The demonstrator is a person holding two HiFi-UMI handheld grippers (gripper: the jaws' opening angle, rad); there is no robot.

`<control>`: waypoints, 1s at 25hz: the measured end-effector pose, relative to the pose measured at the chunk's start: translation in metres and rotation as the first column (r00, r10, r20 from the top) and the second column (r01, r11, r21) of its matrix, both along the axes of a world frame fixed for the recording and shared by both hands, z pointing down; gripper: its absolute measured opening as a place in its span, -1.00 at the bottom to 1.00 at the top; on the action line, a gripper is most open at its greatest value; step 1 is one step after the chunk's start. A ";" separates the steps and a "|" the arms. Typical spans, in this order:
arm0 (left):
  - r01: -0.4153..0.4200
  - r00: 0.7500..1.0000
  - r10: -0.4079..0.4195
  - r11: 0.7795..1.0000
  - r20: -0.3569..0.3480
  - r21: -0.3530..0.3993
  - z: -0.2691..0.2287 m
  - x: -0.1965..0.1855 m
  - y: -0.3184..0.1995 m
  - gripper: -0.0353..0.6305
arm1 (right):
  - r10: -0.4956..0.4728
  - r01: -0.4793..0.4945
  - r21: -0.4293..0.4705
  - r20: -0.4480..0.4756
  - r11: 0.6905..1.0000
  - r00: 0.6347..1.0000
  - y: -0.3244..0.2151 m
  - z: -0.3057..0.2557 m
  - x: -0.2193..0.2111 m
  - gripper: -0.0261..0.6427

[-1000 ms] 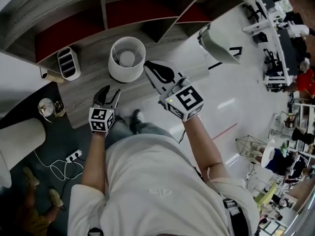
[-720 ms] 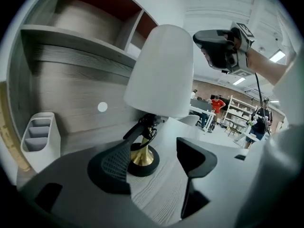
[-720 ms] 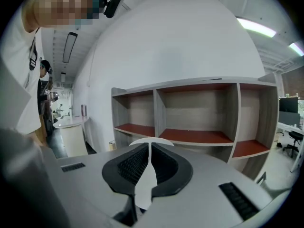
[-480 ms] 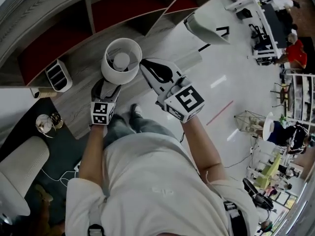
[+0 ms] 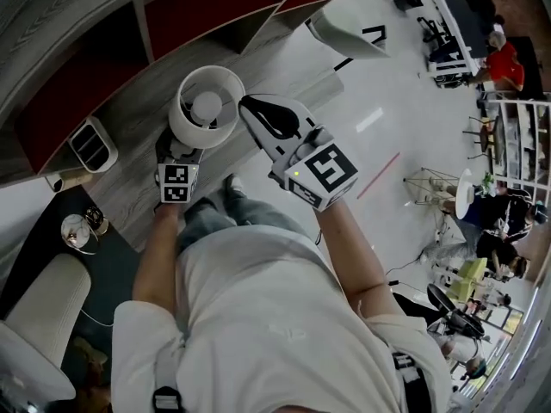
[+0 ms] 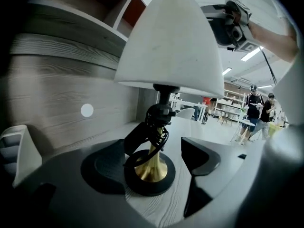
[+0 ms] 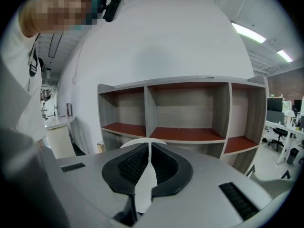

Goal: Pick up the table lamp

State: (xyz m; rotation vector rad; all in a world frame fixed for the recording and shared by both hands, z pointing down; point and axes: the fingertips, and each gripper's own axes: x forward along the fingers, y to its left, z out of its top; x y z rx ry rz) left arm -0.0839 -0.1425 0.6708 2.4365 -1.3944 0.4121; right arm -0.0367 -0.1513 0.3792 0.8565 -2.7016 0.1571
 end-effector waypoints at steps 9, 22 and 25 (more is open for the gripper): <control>-0.055 0.998 0.054 0.998 0.039 0.036 0.001 0.011 -0.030 0.26 | 0.022 -0.022 0.007 -0.030 1.000 0.999 -0.013 0.000 -0.007 -0.83; -0.099 0.993 0.100 0.995 0.059 -0.026 0.036 0.025 -0.042 0.26 | -0.061 0.054 -0.051 -0.151 0.997 0.987 -0.011 0.029 -0.021 -0.83; -0.094 0.994 0.097 0.994 0.055 -0.055 0.050 0.027 -0.042 0.25 | -0.063 0.056 -0.050 -0.143 0.997 0.988 -0.015 0.028 -0.020 -0.83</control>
